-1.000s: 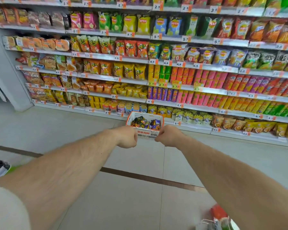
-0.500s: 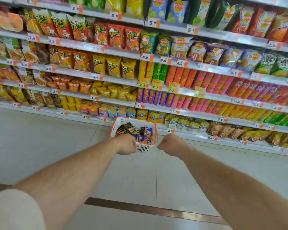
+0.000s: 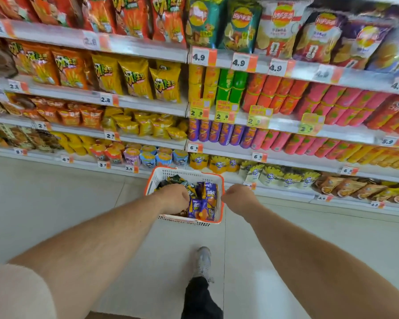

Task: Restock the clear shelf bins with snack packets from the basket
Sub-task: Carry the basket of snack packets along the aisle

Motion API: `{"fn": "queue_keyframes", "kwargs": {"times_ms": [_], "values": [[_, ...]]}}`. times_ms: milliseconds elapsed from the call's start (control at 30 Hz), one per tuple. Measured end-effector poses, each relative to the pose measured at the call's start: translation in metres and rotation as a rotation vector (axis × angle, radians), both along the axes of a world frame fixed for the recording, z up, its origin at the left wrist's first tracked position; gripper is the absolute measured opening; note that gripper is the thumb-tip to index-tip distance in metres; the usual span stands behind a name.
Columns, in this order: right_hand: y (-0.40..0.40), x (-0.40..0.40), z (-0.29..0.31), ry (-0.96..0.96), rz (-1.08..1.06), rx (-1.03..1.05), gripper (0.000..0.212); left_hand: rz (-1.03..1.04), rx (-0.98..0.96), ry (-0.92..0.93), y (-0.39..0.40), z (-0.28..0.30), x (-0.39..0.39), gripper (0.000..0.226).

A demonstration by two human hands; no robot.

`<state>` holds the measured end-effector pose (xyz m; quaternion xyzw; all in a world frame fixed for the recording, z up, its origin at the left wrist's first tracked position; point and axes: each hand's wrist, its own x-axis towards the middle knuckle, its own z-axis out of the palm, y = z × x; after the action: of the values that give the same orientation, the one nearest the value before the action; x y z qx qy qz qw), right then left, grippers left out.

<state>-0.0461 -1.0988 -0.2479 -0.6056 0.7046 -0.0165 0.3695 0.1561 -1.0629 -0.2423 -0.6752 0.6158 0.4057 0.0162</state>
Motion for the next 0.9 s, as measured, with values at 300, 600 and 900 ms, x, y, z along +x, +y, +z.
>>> {"fn": "queue_keyframes", "kwargs": {"times_ms": [300,600,900], "values": [[-0.178,0.001,-0.131,-0.015,-0.186,0.163,0.024,0.193,0.122,0.096,-0.166,-0.109,-0.013,0.017],[-0.241,-0.003,-0.376,-0.028,-0.382,0.333,0.029,0.672,0.391,0.450,-0.235,-0.309,-0.046,0.012],[-0.247,0.011,-0.510,-0.294,-0.925,0.472,0.085,0.736,0.471,0.410,-0.237,-0.442,-0.040,0.022]]}}
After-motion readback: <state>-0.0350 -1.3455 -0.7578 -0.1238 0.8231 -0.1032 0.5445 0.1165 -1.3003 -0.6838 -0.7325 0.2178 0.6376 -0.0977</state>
